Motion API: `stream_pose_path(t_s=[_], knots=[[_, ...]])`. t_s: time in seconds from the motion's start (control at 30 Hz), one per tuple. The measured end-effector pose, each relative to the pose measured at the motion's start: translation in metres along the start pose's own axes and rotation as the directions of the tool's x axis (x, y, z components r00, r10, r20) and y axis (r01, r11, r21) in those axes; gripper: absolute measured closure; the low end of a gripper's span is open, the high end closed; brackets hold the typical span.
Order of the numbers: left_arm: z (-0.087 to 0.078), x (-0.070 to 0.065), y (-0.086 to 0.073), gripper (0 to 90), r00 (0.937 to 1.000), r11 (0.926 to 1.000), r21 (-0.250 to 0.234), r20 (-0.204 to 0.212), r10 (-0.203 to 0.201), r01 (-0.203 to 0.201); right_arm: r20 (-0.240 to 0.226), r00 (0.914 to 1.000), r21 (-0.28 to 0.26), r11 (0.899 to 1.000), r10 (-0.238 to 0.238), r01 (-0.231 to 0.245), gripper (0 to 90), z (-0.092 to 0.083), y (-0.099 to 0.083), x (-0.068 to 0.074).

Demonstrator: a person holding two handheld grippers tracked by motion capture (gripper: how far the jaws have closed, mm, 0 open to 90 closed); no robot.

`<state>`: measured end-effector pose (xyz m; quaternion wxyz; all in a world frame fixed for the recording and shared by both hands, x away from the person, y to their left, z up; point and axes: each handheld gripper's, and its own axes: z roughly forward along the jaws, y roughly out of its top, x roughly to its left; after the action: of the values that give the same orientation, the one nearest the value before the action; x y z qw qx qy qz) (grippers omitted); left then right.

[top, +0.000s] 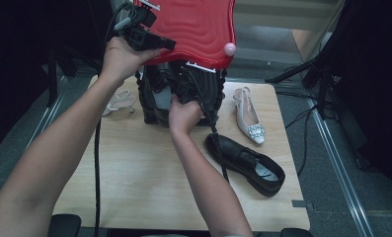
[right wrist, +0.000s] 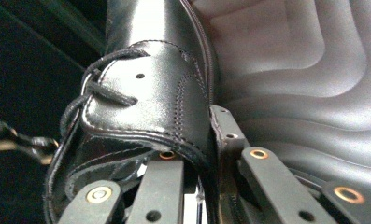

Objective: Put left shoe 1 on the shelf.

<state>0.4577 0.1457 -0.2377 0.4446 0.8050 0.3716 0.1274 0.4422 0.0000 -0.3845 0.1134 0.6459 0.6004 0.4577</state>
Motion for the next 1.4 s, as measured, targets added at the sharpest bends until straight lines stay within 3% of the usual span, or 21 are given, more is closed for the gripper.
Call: stream_pose_path(t_s=[0.07,0.17,0.2,0.3,0.47,0.87,1.17,1.23,1.33,1.4], knots=[[0.0,0.0,0.0,90.0,1.0,1.0,-0.001,0.001,0.0,0.0,0.002,1.0,-0.026,1.0,0.006,-0.006,81.3,0.003,-0.002,0.002],[0.0,0.0,-0.001,90.0,1.0,1.0,-0.003,0.001,-0.004,0.004,-0.005,0.9999,-0.02,1.0,0.01,-0.01,78.2,0.004,-0.003,0.004],[0.0,0.001,-0.001,90.0,1.0,1.0,-0.003,0.002,0.001,-0.001,-0.014,0.9997,-0.004,1.0,-0.019,0.019,73.3,0.004,-0.002,0.004],[0.0,0.0,-0.001,89.9,1.0,1.0,-0.002,-0.001,-0.004,0.004,-0.027,0.9992,0.022,0.999,-0.03,0.031,63.3,0.003,-0.002,0.002],[0.0,-0.001,-0.001,89.7,1.0,1.0,0.0,-0.004,-0.005,0.005,-0.042,0.9949,0.022,0.995,-0.092,0.093,59.1,-0.003,-0.005,0.006],[-0.001,-0.001,-0.001,89.7,0.9999,1.0,0.002,-0.011,-0.004,0.004,-0.059,0.9855,0.031,0.986,-0.159,0.161,53.7,-0.019,-0.01,0.002],[-0.001,0.0,-0.001,89.8,0.9999,1.0,0.006,-0.014,-0.004,0.004,-0.114,0.9676,0.058,0.971,-0.225,0.233,50.8,-0.037,-0.011,-0.001],[-0.001,-0.001,-0.001,89.8,0.9999,1.0,0.005,-0.015,-0.004,0.004,-0.12,0.9679,0.061,0.972,-0.221,0.229,50.3,-0.038,-0.011,0.0],[0.0,0.0,0.0,89.8,0.9998,1.0,0.006,-0.017,-0.005,0.005,-0.163,0.9637,0.074,0.972,-0.211,0.225,50.5,-0.049,-0.012,-0.003],[0.0,0.0,0.0,89.9,0.9998,1.0,0.009,-0.018,0.001,-0.001,-0.2,0.955,0.065,0.97,-0.219,0.236,53.0,-0.057,-0.013,-0.004]])
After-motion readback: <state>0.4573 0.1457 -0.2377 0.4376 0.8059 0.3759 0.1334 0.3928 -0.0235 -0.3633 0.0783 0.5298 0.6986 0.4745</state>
